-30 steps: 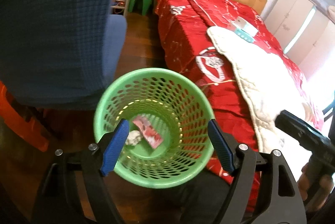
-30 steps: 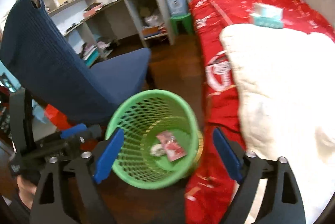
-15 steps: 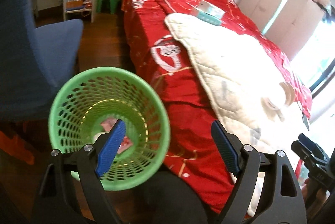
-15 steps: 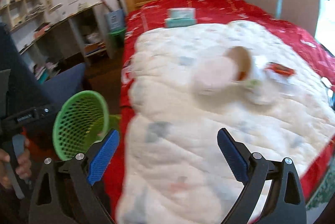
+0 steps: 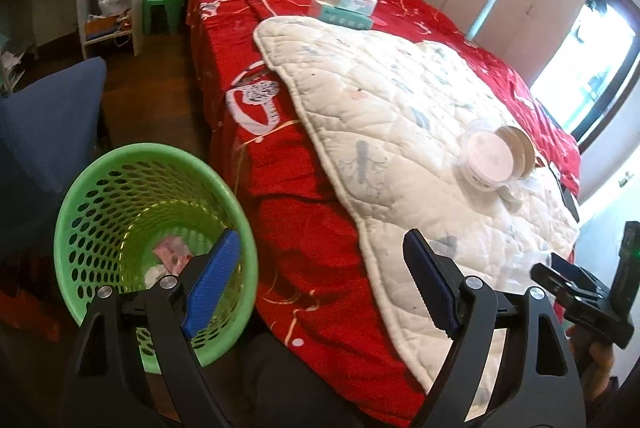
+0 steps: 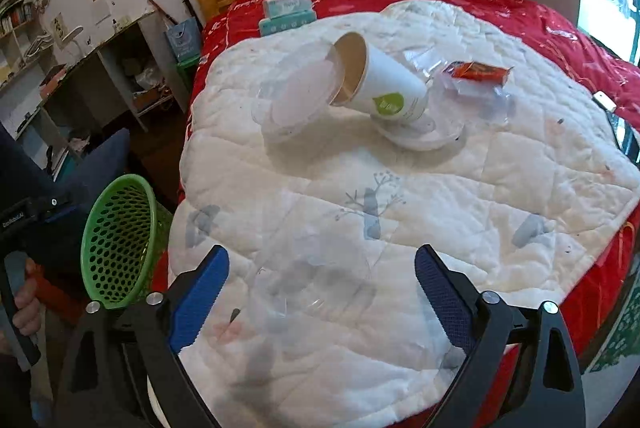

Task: Collect trash
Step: 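Move both tools back to the bed toward the clear plastic lid, then grasp the clear plastic lid with the right gripper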

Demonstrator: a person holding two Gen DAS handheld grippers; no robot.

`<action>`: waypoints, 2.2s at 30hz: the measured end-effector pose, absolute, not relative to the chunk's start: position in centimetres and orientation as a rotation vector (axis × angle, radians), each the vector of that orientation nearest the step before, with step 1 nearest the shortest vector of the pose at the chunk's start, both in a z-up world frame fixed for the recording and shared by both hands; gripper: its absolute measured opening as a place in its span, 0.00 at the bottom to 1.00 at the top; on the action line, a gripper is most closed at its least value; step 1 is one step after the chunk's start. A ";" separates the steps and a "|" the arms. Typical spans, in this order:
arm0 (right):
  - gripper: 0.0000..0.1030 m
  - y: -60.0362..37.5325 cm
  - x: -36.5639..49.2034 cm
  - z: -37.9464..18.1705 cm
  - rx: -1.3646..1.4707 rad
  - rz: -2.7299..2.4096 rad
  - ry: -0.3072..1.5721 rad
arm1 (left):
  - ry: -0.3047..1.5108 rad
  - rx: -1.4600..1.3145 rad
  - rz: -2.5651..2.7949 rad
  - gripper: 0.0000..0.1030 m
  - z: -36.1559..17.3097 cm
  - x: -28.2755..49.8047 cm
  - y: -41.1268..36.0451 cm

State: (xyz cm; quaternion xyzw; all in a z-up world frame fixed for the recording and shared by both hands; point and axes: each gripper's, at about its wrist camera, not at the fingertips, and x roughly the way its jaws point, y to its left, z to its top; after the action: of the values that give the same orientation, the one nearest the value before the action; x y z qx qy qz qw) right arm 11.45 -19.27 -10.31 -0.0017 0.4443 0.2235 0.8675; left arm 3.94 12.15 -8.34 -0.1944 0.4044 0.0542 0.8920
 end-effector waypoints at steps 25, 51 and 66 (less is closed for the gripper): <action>0.60 -21.4 11.8 -10.0 0.080 0.497 0.954 | 0.808 -0.218 -0.187 0.79 -5.2 11.4 2.9; 0.60 -24.2 13.1 -10.2 0.141 0.479 0.953 | 0.866 0.151 -0.528 0.95 -7.6 23.1 -5.3; 0.61 -23.8 13.6 -10.3 0.149 0.494 0.954 | 0.866 0.102 -0.571 0.95 -8.1 24.6 -4.5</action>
State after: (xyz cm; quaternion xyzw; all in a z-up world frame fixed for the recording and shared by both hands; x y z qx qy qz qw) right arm 13.56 -23.79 -10.35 0.0711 0.4539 0.2350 0.8565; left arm 24.61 -4.51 -8.11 0.0489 0.4138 -0.2728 0.8672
